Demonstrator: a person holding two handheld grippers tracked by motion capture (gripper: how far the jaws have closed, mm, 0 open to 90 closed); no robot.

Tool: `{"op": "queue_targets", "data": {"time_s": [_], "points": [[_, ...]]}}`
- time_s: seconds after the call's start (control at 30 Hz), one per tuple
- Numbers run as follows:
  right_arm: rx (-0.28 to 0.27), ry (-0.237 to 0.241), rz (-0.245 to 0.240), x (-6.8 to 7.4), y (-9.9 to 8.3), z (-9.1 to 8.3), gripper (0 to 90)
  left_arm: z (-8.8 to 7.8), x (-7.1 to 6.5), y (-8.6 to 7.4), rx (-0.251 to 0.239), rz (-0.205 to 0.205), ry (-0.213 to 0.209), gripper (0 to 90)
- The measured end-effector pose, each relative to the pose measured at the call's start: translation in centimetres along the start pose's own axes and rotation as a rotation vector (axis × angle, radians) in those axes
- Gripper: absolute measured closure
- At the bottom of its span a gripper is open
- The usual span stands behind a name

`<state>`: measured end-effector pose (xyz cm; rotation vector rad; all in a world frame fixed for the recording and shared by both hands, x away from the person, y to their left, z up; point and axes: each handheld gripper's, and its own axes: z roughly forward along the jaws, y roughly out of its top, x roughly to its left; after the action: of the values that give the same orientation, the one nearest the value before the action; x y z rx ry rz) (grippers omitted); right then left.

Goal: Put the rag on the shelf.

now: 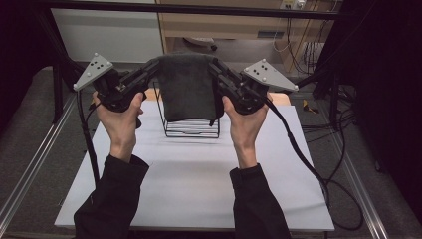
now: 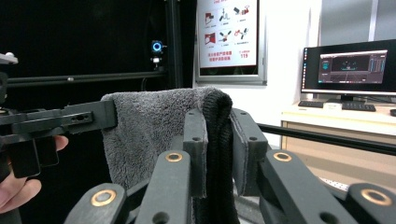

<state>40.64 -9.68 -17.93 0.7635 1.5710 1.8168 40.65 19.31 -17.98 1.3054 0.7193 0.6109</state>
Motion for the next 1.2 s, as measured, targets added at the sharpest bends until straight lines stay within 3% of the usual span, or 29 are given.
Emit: {"op": "queue_targets", "data": {"time_s": [0.5,0.93,1.2], "points": [[-0.058,-0.003,0.008,-0.6,2.8,3.0,78.6,1.0,1.0,2.9,-0.058,0.000,0.022,81.6],[-0.084,0.011,-0.002,-1.0,4.8,4.9,78.6,1.9,2.1,5.2,-0.080,0.002,0.033,81.6],[-0.086,0.005,-0.021,-2.0,5.8,6.3,78.7,3.2,2.7,6.4,-0.078,0.009,0.047,81.6]]}}
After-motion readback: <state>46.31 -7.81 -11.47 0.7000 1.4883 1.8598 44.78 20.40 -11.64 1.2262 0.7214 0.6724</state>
